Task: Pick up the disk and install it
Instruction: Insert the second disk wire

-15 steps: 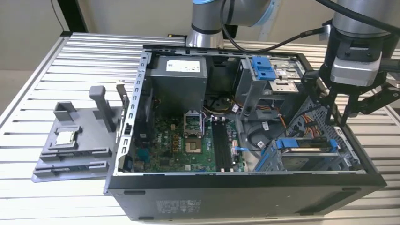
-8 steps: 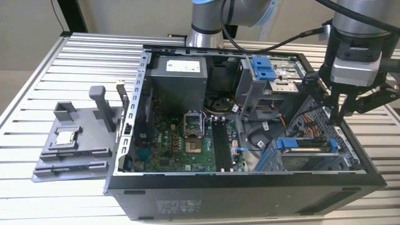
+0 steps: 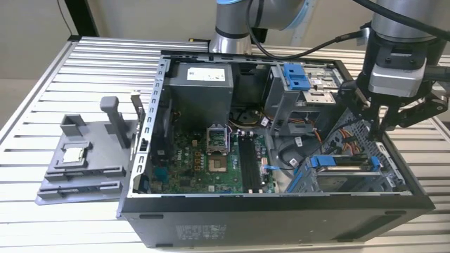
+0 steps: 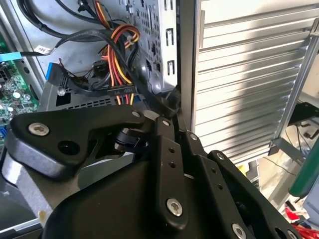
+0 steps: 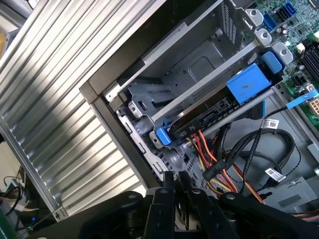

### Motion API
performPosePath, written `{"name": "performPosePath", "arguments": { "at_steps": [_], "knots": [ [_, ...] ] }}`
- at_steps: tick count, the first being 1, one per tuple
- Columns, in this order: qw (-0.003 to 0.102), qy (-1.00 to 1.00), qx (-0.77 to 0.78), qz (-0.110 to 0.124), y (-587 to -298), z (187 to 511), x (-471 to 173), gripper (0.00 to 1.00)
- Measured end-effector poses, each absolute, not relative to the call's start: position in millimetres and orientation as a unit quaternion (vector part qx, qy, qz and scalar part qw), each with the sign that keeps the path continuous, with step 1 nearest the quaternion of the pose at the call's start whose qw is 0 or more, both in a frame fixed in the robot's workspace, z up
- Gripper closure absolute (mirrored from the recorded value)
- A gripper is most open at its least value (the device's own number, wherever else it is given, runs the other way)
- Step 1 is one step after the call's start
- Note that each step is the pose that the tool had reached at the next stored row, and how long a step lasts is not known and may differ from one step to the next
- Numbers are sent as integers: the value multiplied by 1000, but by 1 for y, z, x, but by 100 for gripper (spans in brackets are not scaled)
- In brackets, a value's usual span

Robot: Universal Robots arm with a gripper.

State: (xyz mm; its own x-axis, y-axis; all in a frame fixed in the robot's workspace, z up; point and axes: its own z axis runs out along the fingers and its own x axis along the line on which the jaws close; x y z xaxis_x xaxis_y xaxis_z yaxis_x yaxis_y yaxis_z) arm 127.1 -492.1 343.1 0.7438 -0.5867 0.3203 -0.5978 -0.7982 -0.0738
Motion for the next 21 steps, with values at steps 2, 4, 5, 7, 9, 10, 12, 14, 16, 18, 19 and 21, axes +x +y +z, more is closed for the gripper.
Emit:
{"name": "performPosePath", "arguments": {
  "at_steps": [2, 4, 5, 7, 9, 10, 12, 14, 16, 18, 19, 21],
  "knots": [
    [17, -317, 934, 166, -492, 343, 127, 100],
    [17, -317, 934, 166, -492, 343, 127, 100],
    [17, -317, 934, 166, -492, 343, 127, 100],
    [17, -317, 934, 166, -492, 343, 127, 100],
    [17, -317, 934, 166, -492, 343, 127, 100],
    [17, -317, 934, 166, -492, 343, 127, 100],
    [17, -317, 934, 166, -492, 343, 125, 100],
    [17, -317, 934, 166, -492, 343, 123, 100],
    [17, -318, 933, 166, -492, 343, 120, 100],
    [17, -318, 933, 166, -492, 344, 115, 100],
    [17, -318, 933, 166, -492, 344, 114, 100],
    [17, -319, 933, 166, -492, 344, 112, 100]
  ]
}}
